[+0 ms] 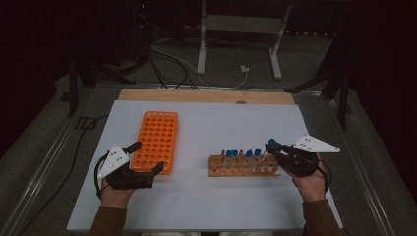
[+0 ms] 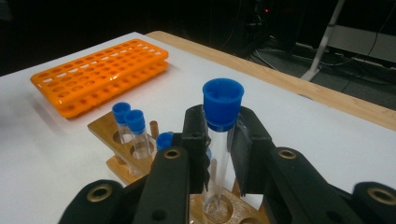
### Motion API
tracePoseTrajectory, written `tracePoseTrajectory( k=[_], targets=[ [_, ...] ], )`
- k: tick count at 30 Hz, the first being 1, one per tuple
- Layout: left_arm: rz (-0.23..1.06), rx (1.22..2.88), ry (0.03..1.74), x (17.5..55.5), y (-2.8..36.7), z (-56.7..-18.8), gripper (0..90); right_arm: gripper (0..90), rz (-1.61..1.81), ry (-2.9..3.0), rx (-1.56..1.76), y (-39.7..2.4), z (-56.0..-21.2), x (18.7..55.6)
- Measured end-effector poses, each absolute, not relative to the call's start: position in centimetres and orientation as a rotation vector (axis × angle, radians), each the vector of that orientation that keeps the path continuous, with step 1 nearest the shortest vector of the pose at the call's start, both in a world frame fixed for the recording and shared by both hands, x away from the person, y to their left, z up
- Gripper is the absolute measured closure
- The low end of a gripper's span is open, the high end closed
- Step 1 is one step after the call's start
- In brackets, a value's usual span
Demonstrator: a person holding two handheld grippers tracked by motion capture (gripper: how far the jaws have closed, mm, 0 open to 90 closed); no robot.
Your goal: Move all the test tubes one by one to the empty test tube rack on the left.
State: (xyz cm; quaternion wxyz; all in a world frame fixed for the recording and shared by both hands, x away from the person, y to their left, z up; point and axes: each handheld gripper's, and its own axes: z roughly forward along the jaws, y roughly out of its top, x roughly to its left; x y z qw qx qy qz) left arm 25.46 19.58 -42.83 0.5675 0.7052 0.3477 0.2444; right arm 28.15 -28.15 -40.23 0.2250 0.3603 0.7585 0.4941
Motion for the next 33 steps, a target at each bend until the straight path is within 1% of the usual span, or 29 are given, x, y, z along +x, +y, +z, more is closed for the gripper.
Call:
tracePoseTrajectory(
  k=[2, 7, 18, 24, 30, 31, 33],
  targets=[
    [0.592, 1.66, 0.809, 25.8, 19.3, -42.6, 0.8, 76.9, 1.378, 2.087, 0.992, -28.2, -40.1, 28.0],
    [0.535, 1.651, 0.807, 26.4, 18.5, -42.1, 0.8, 76.9, 1.412, 2.101, 0.983, -27.8, -40.1, 27.6],
    [0.467, 1.704, 0.775, 26.9, 16.4, -41.6, 1.1, 76.9, 1.444, 2.166, 0.903, -24.8, -39.8, 27.3],
    [0.43, 1.72, 0.741, 27.4, 14.5, -41.8, 2.2, 76.8, 1.474, 2.204, 0.857, -22.8, -39.7, 27.2],
    [0.347, 1.748, 0.718, 28.1, 12.5, -42.4, 2.7, 76.8, 1.513, 2.232, 0.827, -20.7, -39.6, 27.7],
    [0.317, 1.754, 0.704, 28.2, 12.2, -42.5, 5.5, 76.8, 1.516, 2.237, 0.823, -20.4, -39.6, 27.8],
    [0.287, 1.765, 0.69, 28.3, 11.6, -42.7, 6.5, 76.8, 1.52, 2.247, 0.81, -19.7, -39.5, 28.0]
  ],
)
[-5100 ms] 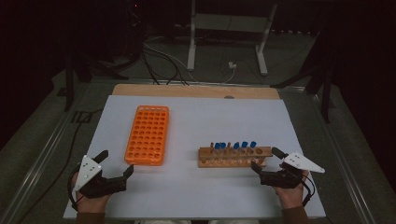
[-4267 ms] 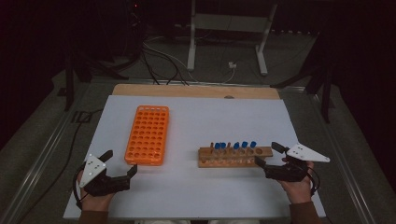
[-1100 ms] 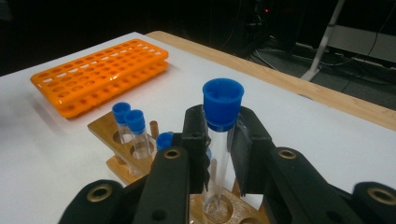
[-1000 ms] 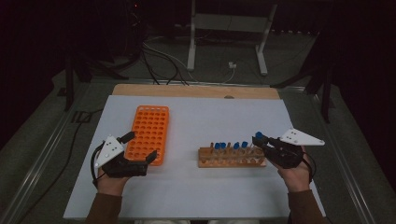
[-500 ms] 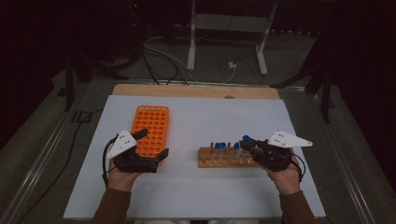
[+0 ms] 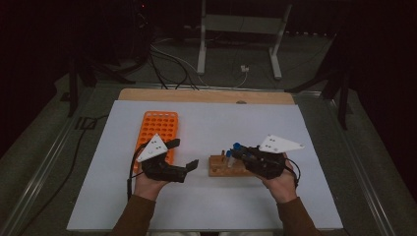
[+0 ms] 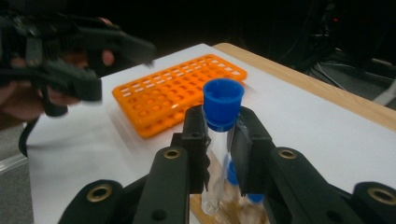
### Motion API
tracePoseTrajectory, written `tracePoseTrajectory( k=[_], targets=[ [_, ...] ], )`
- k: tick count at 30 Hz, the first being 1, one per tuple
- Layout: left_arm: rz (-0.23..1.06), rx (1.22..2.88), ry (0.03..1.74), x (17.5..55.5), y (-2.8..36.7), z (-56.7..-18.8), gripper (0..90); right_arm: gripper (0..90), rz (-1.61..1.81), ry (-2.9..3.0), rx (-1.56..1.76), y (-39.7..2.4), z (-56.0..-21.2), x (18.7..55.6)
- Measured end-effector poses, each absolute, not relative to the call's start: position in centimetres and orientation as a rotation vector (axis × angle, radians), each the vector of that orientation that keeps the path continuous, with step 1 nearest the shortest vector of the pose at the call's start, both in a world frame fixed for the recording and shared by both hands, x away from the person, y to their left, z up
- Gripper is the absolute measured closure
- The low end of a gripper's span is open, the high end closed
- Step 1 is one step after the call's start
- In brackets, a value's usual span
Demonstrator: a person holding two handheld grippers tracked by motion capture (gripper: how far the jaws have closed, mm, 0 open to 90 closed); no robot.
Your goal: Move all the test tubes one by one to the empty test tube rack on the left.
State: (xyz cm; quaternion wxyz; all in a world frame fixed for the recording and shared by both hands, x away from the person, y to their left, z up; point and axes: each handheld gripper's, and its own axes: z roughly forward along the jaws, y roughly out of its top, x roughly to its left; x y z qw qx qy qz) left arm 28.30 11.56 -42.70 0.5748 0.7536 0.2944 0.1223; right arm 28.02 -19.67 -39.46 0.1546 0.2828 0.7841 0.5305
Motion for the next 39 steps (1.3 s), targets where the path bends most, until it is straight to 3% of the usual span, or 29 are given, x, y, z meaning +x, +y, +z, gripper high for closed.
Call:
tracePoseTrajectory(
  k=[10, 14, 23, 32, 37, 38, 39],
  targets=[
    [0.265, 1.784, 0.605, 28.1, 9.4, -42.7, 22.9, 76.8, 1.548, 2.293, 0.781, -16.5, -39.3, 28.6],
    [0.286, 1.805, 0.597, 28.0, 8.6, -42.8, 38.5, 76.8, 1.559, 2.304, 0.779, -15.6, -39.2, 28.8],
    [0.295, 1.844, 0.575, 28.2, 7.9, -43.0, 62.4, 76.7, 1.574, 2.325, 0.765, -14.2, -39.2, 28.9],
    [0.305, 1.859, 0.552, 28.1, 8.0, -43.0, 76.3, 76.7, 1.582, 2.34, 0.759, -13.7, -39.5, 28.8],
    [0.296, 1.86, 0.546, 28.1, 8.2, -43.0, 77.8, 76.0, 1.589, 2.346, 0.749, -13.6, -39.4, 28.8],
    [0.299, 1.863, 0.55, 28.1, 8.2, -43.0, 77.9, 68.2, 1.622, 2.349, 0.743, -13.8, -39.4, 28.9],
    [0.303, 1.866, 0.554, 28.2, 8.3, -43.0, 77.9, 68.2, 1.622, 2.349, 0.743, -13.8, -39.4, 28.9]
  ],
)
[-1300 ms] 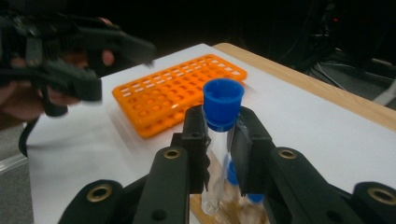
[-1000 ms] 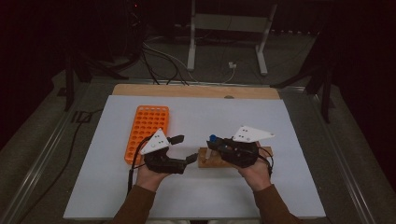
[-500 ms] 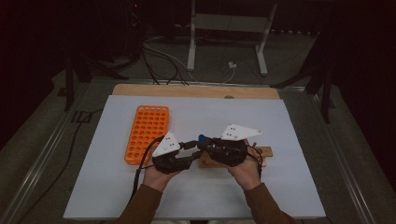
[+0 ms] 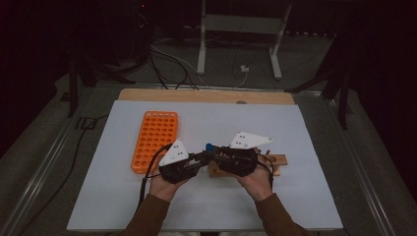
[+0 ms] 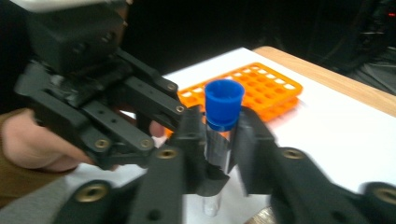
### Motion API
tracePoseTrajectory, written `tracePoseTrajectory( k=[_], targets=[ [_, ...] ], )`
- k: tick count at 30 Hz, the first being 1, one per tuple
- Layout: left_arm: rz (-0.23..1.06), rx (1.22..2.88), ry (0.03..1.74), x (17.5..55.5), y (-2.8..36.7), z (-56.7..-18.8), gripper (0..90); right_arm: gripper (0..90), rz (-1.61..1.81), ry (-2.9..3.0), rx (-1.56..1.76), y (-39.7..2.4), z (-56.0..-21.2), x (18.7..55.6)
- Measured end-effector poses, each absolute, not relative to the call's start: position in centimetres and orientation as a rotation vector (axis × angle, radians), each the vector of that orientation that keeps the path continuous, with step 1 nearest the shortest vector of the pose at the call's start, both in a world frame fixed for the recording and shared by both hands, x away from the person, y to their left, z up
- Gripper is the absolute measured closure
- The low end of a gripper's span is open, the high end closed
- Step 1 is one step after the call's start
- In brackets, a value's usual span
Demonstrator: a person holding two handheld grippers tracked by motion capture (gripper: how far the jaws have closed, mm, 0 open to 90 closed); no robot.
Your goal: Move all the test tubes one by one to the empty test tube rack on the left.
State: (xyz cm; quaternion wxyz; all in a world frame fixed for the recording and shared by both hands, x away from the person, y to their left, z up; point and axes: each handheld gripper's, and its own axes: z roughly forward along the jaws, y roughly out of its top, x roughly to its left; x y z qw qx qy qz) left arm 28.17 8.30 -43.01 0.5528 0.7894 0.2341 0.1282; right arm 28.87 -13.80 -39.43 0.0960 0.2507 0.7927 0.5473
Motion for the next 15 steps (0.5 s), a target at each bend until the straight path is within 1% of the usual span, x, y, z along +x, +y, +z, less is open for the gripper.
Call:
tracePoseTrajectory(
  k=[3, 4, 5, 6, 9, 12, 13, 15],
  targets=[
    [0.305, 1.866, 0.586, 28.4, 8.8, -43.2, 78.0, 53.4, 1.655, 2.329, 0.734, -14.3, -39.2, 29.0],
    [0.308, 1.862, 0.596, 28.5, 9.1, -43.3, 78.1, 45.6, 1.658, 2.316, 0.744, -14.8, -39.0, 29.1],
    [0.311, 1.86, 0.605, 28.6, 9.4, -43.3, 78.1, 41.6, 1.649, 2.307, 0.756, -15.0, -38.9, 29.1],
    [0.313, 1.854, 0.614, 28.7, 9.7, -43.4, 78.1, 41.6, 1.649, 2.307, 0.756, -15.0, -38.9, 29.1],
    [0.328, 1.842, 0.641, 28.8, 10.6, -43.4, 78.2, 28.1, 1.617, 2.281, 0.797, -15.7, -38.8, 29.4],
    [0.345, 1.83, 0.657, 28.8, 11.6, -43.4, 78.2, 20.4, 1.567, 2.258, 0.819, -16.3, -38.9, 29.9],
    [0.353, 1.831, 0.661, 28.8, 12.0, -43.4, 78.2, 15.1, 1.546, 2.244, 0.854, -16.9, -39.0, 30.2],
    [0.366, 1.823, 0.678, 28.8, 12.7, -43.5, 78.2, 14.9, 1.537, 2.232, 0.867, -17.3, -39.0, 30.3]
  ],
)
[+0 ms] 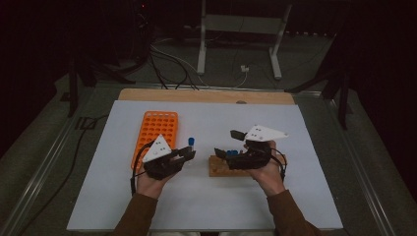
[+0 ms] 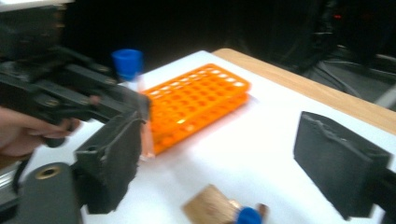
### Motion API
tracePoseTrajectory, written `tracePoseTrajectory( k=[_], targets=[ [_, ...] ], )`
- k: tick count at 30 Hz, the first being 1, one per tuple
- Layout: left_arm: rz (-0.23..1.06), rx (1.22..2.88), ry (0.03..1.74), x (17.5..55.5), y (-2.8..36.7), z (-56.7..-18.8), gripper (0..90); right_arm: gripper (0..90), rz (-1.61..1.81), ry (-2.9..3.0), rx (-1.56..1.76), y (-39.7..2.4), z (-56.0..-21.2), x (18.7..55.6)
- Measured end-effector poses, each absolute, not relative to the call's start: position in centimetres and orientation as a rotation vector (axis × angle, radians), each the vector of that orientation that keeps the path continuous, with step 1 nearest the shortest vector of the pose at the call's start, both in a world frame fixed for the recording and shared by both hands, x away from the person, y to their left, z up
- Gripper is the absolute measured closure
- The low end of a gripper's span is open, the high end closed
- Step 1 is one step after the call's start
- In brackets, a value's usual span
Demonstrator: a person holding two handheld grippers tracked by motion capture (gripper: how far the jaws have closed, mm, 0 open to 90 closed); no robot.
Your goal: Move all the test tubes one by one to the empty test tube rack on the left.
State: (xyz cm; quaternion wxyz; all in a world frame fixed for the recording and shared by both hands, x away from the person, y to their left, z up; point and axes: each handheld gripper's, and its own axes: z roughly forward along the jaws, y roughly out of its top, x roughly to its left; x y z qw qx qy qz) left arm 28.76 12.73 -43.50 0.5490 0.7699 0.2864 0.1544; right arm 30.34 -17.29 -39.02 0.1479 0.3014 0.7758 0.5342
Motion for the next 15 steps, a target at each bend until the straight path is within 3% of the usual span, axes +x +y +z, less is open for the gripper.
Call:
tracePoseTrajectory(
  k=[9, 15],
  targets=[
    [0.419, 1.808, 0.759, 28.6, 15.6, -44.7, 78.2, 3.7, 1.516, 2.137, 0.952, -20.7, -38.9, 31.2],
    [0.452, 1.82, 0.781, 28.7, 16.5, -45.4, 78.1, 1.7, 1.506, 2.104, 0.99, -22.6, -39.3, 31.5]
  ],
)
